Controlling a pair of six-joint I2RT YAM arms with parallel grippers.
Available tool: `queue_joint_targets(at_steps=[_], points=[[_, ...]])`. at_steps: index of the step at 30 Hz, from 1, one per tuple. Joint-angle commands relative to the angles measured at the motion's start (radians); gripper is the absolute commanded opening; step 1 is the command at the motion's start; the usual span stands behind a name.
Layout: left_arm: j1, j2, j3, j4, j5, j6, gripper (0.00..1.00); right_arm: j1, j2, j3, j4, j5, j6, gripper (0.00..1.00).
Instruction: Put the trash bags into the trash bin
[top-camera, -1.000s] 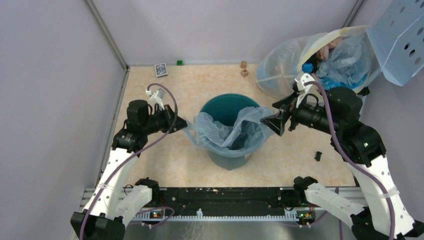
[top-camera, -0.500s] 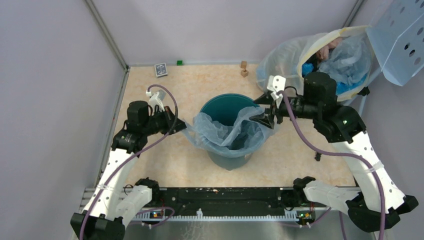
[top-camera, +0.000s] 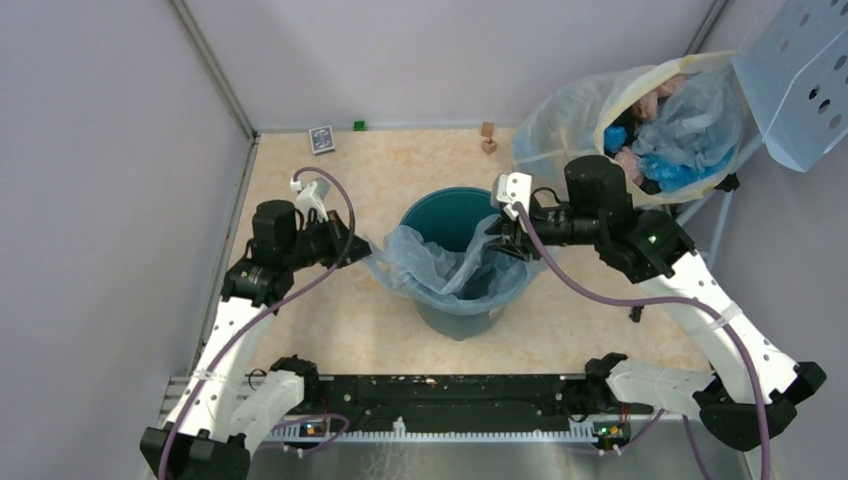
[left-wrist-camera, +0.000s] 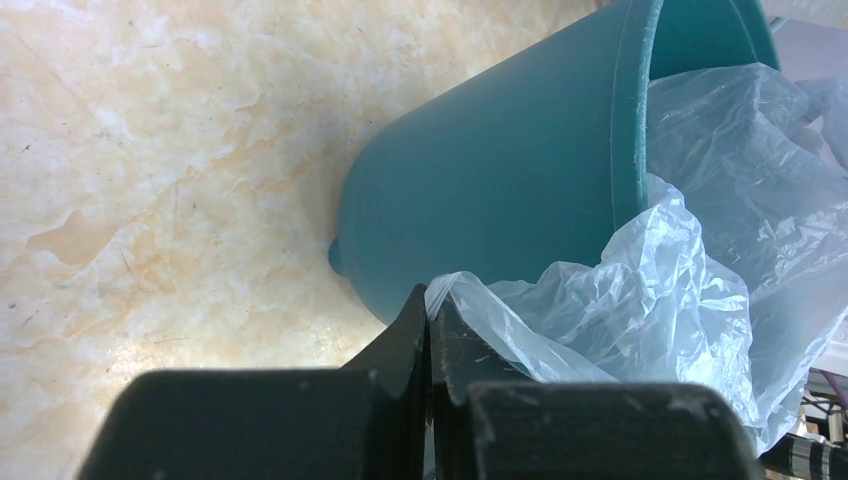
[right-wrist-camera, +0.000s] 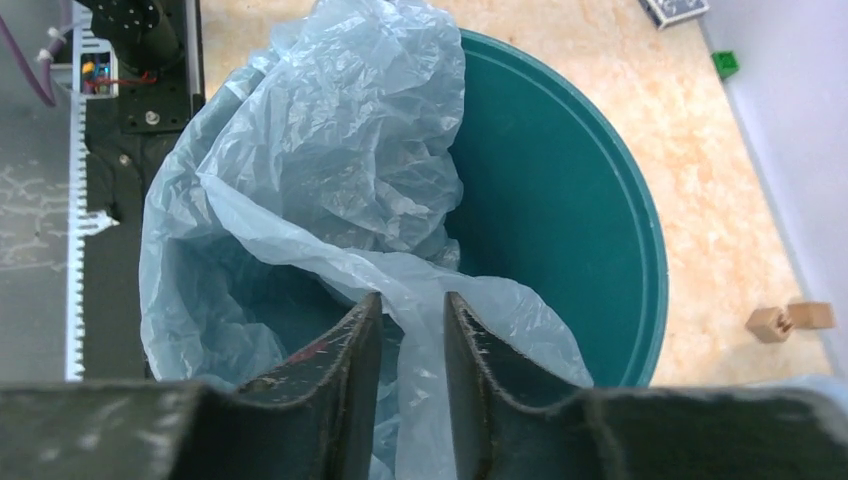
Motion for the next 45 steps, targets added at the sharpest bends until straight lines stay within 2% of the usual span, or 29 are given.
queue_joint_targets(at_steps=[1, 3, 8, 11, 16, 29, 45], points=[[0.003, -0.021, 0.046, 0.01, -0.015, 0.024, 0.0, 0.019, 0.017, 0.017, 0.044, 0.049, -0.01, 0.17], [0.003, -0.021, 0.048, 0.01, -0.026, 0.03, 0.0, 0.02, 0.028, 0.032, 0.069, 0.095, 0.039, 0.02], [0.002, 0.002, 0.048, 0.008, -0.061, 0.049, 0.0, 0.014, 0.099, 0.137, 0.075, 0.319, 0.195, 0.0], [0.002, 0.028, 0.051, 0.023, -0.062, 0.056, 0.0, -0.024, 0.172, 0.205, 0.044, 0.358, 0.249, 0.0], [0.002, 0.079, 0.082, 0.045, -0.061, 0.07, 0.0, -0.123, 0.262, 0.258, 0.054, 0.268, 0.335, 0.0], [0.003, 0.236, 0.151, 0.023, -0.031, 0.119, 0.0, -0.315, 0.436, 0.383, 0.029, 0.156, 0.502, 0.0], [0.005, 0.348, 0.087, -0.019, 0.068, 0.168, 0.0, -0.35, 0.499, 0.195, 0.015, 0.11, 0.528, 0.0]])
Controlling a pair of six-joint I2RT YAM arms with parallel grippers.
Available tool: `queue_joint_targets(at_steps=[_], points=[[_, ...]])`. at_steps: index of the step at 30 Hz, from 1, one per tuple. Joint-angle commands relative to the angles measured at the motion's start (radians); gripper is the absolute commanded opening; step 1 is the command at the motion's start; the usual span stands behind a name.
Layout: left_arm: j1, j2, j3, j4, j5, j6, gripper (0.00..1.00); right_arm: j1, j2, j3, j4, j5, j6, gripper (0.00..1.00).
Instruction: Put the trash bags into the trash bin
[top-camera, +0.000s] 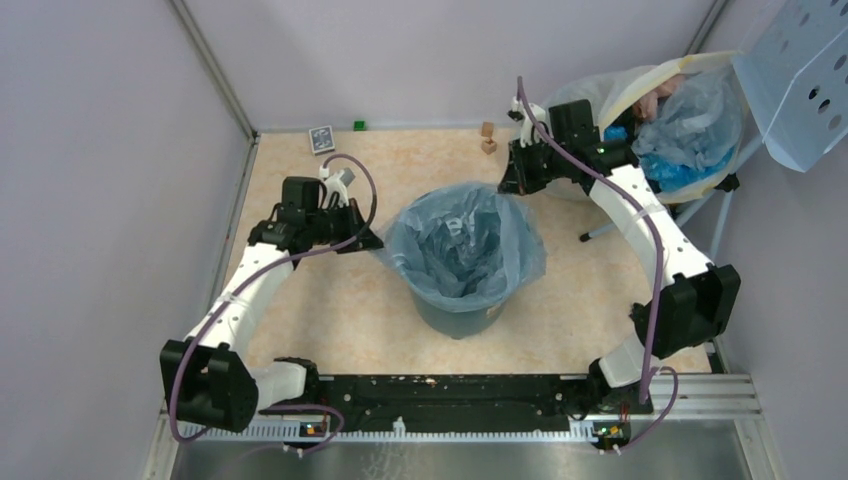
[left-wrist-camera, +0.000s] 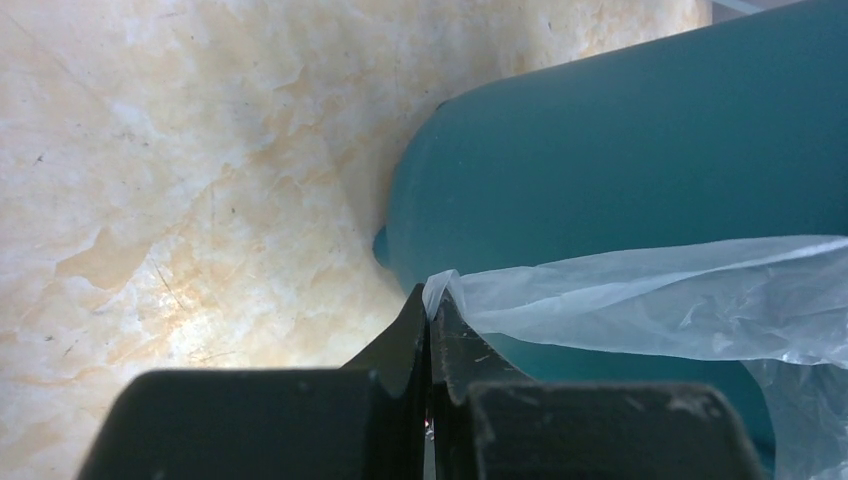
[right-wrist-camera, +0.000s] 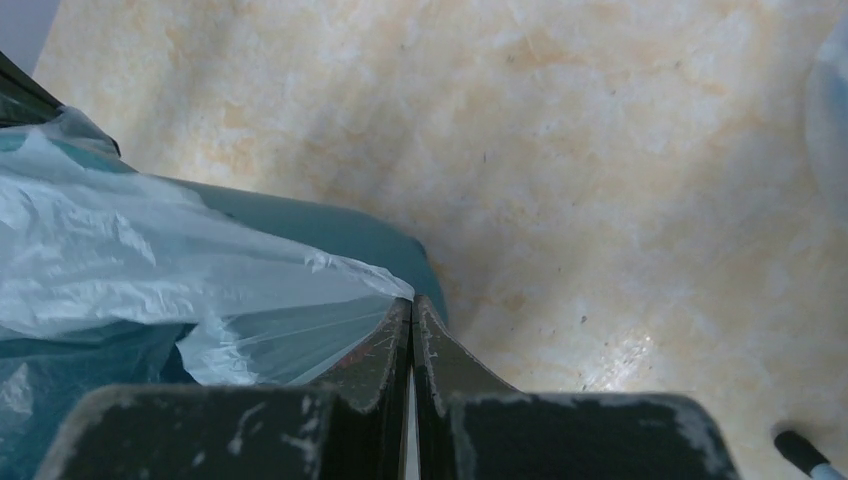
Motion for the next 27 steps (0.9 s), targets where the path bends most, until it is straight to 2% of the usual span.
queue_joint_targets(at_steps=[1, 9, 16, 18, 20, 22, 23, 27], points=[[0.003, 0.013, -0.026, 0.005, 0.057, 0.033, 0.0, -0.014, 0.012, -0.063, 0.024, -0.025, 0.007, 0.0], [0.004, 0.023, -0.029, 0.016, 0.069, 0.04, 0.0, -0.015, -0.044, -0.168, 0.089, -0.014, 0.039, 0.0], [0.004, 0.056, -0.111, 0.05, 0.079, 0.025, 0.0, -0.024, -0.152, -0.126, 0.122, 0.151, 0.082, 0.01], [0.004, 0.055, -0.14, 0.072, 0.079, 0.016, 0.0, -0.025, -0.194, -0.136, 0.143, 0.187, 0.094, 0.14], [0.004, 0.054, -0.151, 0.082, 0.087, 0.011, 0.0, -0.024, -0.238, -0.155, 0.168, 0.225, 0.11, 0.34], [0.004, 0.045, -0.156, 0.098, 0.099, 0.001, 0.0, -0.024, -0.292, -0.176, 0.181, 0.252, 0.125, 0.48], [0.005, 0.04, -0.156, 0.104, 0.104, -0.005, 0.0, -0.024, -0.317, -0.183, 0.181, 0.268, 0.135, 0.53], [0.004, 0.014, -0.144, 0.115, 0.11, -0.019, 0.0, -0.024, -0.416, -0.227, 0.159, 0.368, 0.206, 0.62]])
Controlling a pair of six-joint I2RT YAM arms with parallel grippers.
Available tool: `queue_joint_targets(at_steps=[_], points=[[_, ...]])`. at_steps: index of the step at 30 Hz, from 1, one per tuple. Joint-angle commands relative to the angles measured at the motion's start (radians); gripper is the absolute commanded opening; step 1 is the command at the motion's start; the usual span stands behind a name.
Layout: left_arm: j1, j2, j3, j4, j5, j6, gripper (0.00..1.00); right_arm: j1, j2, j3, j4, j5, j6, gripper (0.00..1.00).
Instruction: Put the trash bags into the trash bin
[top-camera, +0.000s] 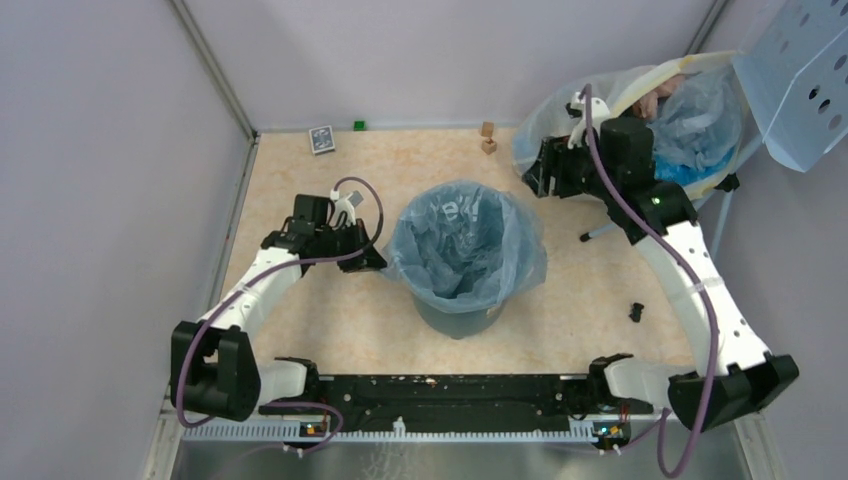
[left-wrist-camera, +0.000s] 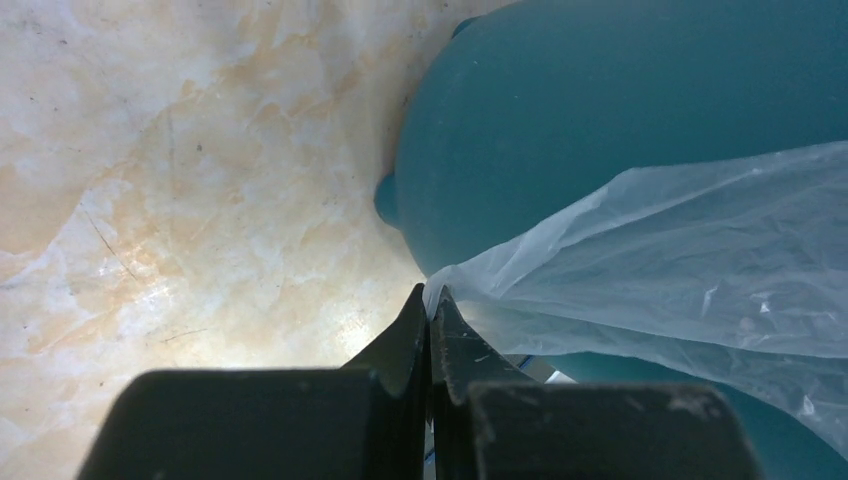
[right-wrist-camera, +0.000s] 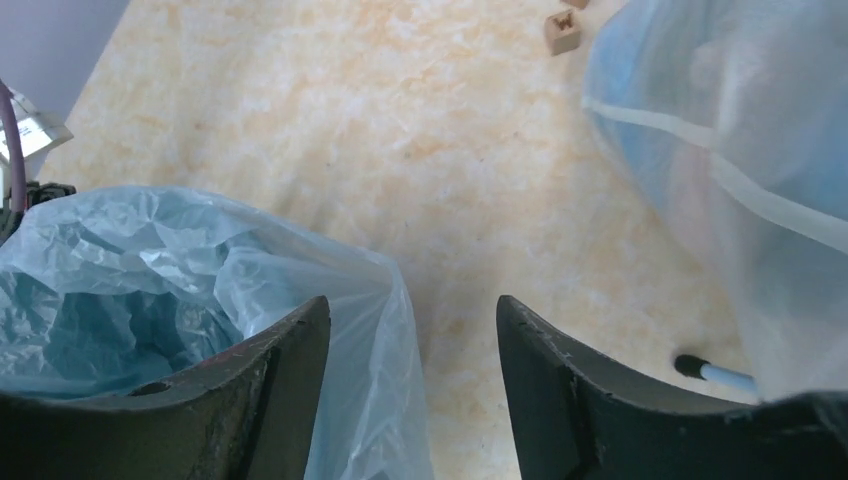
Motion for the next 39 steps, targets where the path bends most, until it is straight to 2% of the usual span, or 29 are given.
queue_joint_targets(at_steps=[1, 12, 16, 25, 33, 39], points=[[0.004, -0.047, 0.01, 0.056, 0.019, -0.017, 0.0, -0.01, -0.119, -0.047, 0.007, 0.149, 0.099, 0.62], [0.004, -0.069, -0.011, 0.055, -0.026, -0.024, 0.0, -0.009, -0.452, -0.341, -0.045, 0.248, 0.332, 0.54], [0.004, -0.053, -0.028, 0.06, -0.033, -0.021, 0.0, -0.008, -0.56, -0.474, -0.016, 0.237, 0.413, 0.51], [0.004, -0.054, -0.038, 0.055, -0.038, -0.014, 0.0, -0.009, -0.581, -0.645, 0.115, -0.06, 0.512, 0.58], [0.004, -0.055, -0.046, 0.054, -0.044, -0.013, 0.0, -0.009, -0.594, -0.823, 0.245, -0.15, 0.6, 0.58], [0.004, -0.048, -0.09, 0.094, -0.025, -0.031, 0.0, -0.009, -0.598, -0.98, 0.375, -0.17, 0.683, 0.5]])
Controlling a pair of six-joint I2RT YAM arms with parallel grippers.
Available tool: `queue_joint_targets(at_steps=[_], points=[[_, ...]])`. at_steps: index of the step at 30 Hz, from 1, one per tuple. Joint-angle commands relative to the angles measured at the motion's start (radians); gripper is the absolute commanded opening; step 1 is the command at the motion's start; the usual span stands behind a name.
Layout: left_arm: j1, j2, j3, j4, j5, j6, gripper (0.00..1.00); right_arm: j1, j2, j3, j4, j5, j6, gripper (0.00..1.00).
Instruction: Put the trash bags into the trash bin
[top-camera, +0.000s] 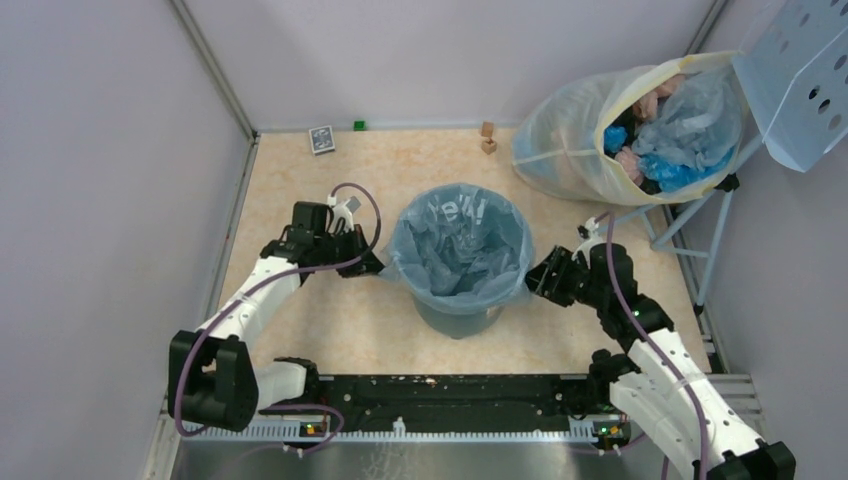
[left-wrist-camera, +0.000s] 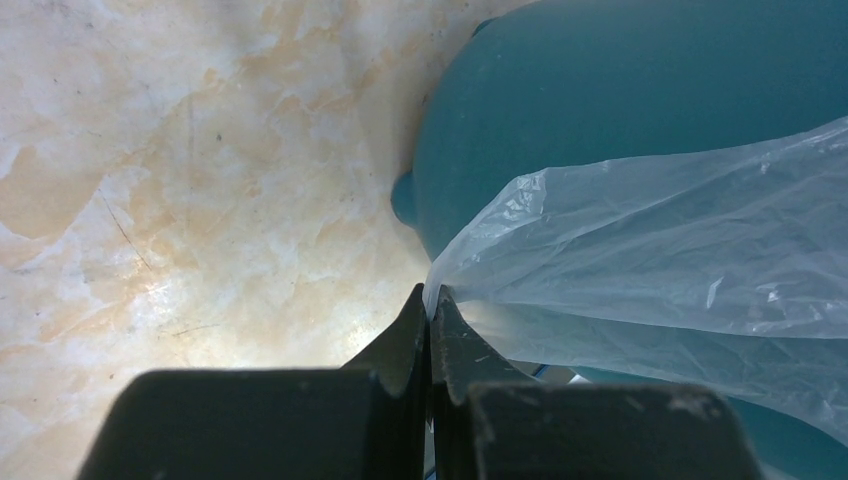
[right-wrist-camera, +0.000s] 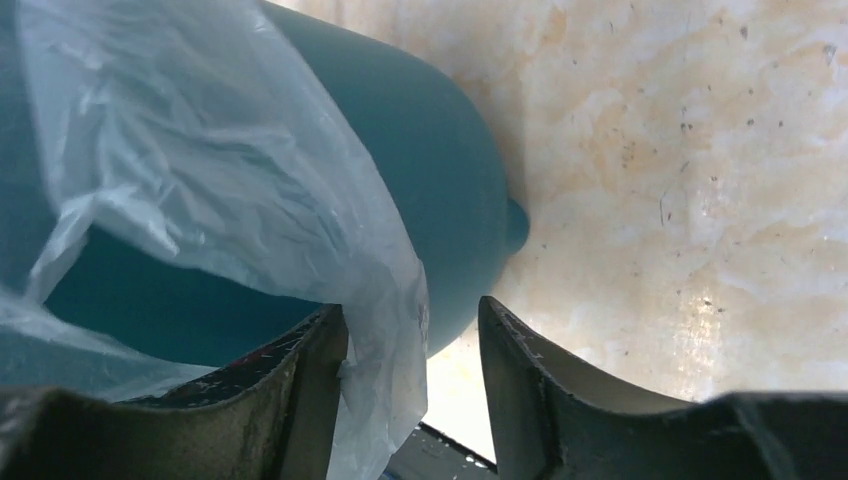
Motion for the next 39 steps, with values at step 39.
queue_joint_targets(at_steps=[39], points=[[0.0, -0.252, -0.195, 0.189, -0.168, -0.229, 0.38, -0.007, -0.058, 0.356, -0.325, 0.346, -0.27, 0.54]])
